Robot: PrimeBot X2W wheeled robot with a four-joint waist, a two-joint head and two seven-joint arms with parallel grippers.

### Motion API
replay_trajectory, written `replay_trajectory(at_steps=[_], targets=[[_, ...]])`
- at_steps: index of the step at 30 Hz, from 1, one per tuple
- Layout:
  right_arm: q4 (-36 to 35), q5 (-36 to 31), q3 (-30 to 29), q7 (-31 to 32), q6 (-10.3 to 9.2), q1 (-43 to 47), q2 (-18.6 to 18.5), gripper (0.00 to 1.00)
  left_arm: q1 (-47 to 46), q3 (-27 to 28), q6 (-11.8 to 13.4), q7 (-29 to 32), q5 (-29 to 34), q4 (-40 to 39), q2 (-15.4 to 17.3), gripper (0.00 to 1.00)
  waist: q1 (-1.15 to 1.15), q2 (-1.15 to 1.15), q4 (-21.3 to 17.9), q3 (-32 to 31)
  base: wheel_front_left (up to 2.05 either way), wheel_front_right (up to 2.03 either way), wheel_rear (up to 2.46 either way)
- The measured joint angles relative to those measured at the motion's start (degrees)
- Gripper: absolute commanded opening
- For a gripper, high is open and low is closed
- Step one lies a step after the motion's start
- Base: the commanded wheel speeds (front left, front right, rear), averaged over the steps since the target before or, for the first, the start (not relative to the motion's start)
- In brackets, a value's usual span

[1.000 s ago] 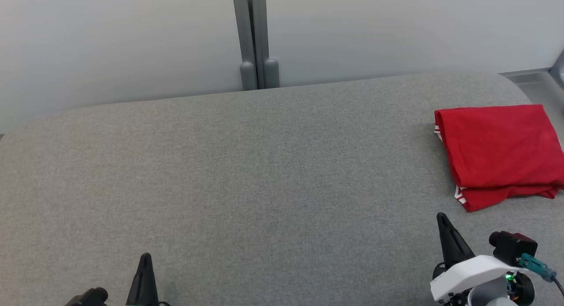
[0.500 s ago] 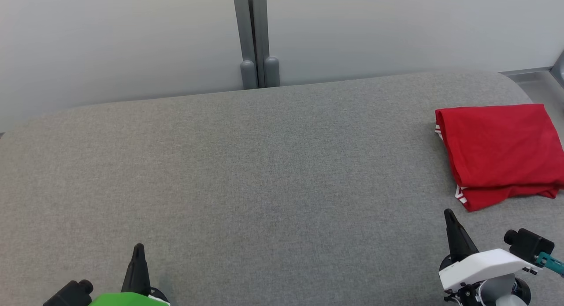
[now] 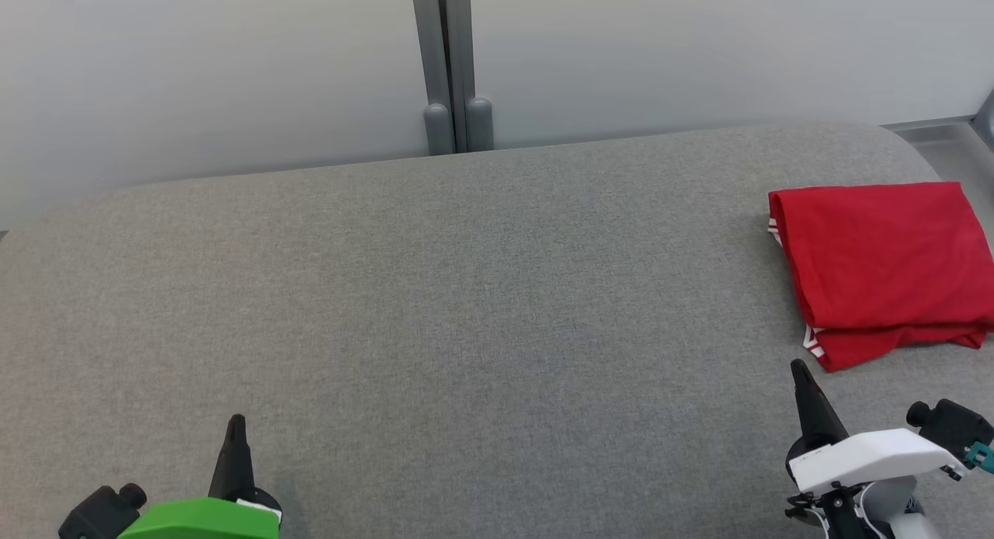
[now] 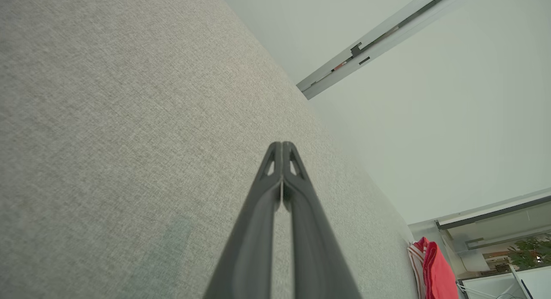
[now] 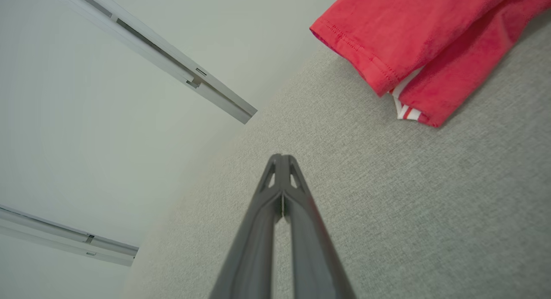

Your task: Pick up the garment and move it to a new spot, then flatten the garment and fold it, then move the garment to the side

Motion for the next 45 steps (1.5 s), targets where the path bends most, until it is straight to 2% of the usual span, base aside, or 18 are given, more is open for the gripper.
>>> replay_trajectory(at_steps=[23, 45], targets=[[-1.29, 14.66, -1.4, 3.93, -0.01, -0.58, -0.09, 0.0, -2.91, 2.12, -0.52, 3.9, -12.68, -0.04, 0.03, 0.0, 0.0, 0.0, 0.12, 0.35, 0.0, 0.0, 0.0], [-2.35, 25.94, -2.45, 6.95, -0.02, -1.3, -0.16, 0.0, -5.08, 3.77, -1.11, 7.03, -22.59, -0.05, 0.07, 0.0, 0.0, 0.0, 0.24, 0.67, 0.0, 0.0, 0.0]])
